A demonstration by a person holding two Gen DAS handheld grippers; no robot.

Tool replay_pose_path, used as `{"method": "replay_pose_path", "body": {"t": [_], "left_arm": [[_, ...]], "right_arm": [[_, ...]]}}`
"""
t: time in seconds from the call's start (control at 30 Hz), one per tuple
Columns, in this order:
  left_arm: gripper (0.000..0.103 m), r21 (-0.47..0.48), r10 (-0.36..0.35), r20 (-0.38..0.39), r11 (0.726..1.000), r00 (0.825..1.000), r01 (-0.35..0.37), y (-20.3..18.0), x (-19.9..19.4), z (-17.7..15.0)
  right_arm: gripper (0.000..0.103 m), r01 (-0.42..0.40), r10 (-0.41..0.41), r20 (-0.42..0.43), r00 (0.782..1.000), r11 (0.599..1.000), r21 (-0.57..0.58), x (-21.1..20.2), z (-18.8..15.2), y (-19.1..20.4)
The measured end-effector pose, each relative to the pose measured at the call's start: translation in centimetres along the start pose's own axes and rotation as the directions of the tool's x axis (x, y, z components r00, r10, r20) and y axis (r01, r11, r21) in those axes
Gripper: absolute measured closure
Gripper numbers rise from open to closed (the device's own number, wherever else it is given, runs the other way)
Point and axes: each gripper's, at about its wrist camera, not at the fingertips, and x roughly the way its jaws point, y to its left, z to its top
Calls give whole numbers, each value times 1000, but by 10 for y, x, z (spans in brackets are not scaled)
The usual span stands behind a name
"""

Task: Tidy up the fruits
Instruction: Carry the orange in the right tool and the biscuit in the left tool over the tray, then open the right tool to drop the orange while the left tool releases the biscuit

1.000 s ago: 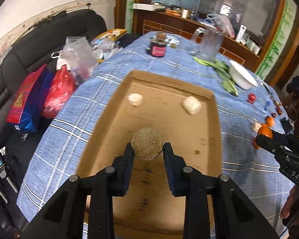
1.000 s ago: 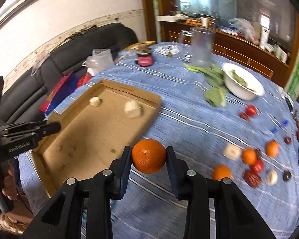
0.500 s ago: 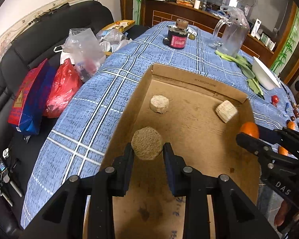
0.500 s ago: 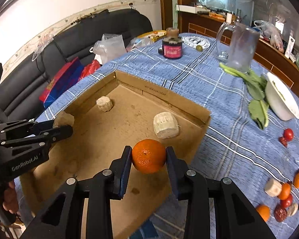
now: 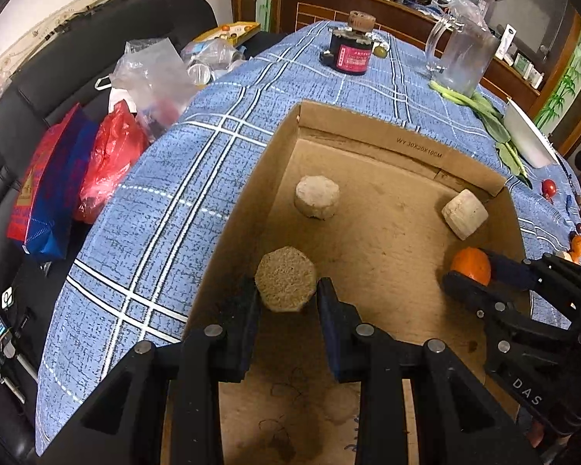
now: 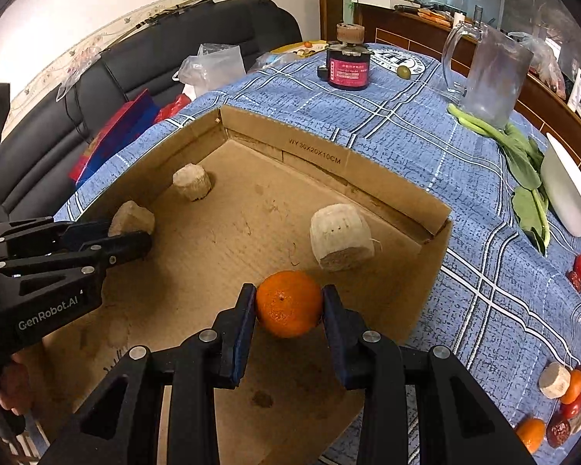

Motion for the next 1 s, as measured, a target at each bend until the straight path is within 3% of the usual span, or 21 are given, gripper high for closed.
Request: {"method": "replay_pose_path", "body": {"t": [0.2,0.3,0.43,0.87,1.0], "left_arm": [[74,-5,11,-14,1000,1000,-11,1,0,0],[70,-6,21,-20,1000,1000,-21,2,-1,-2],[68,-4,22,-16,1000,1000,-22,3,-6,-5],[59,-25,56,32,998,998,-56,4,-38,-27],[49,-29,67,69,997,995,-65,0,-54,-36]], "right_arm": [[65,12,-12,-7,1000,1000,-10,1,0,1],[59,10,-10,-3,1000,1000,-7,-1,0,1],[42,23,-23,11,1000,1000,-1,-8,-1,-1],[42,3,-4,40,999,1000,29,-41,-13,-1],[41,-10,8,58,998,999,30,-59,-20,0]]}}
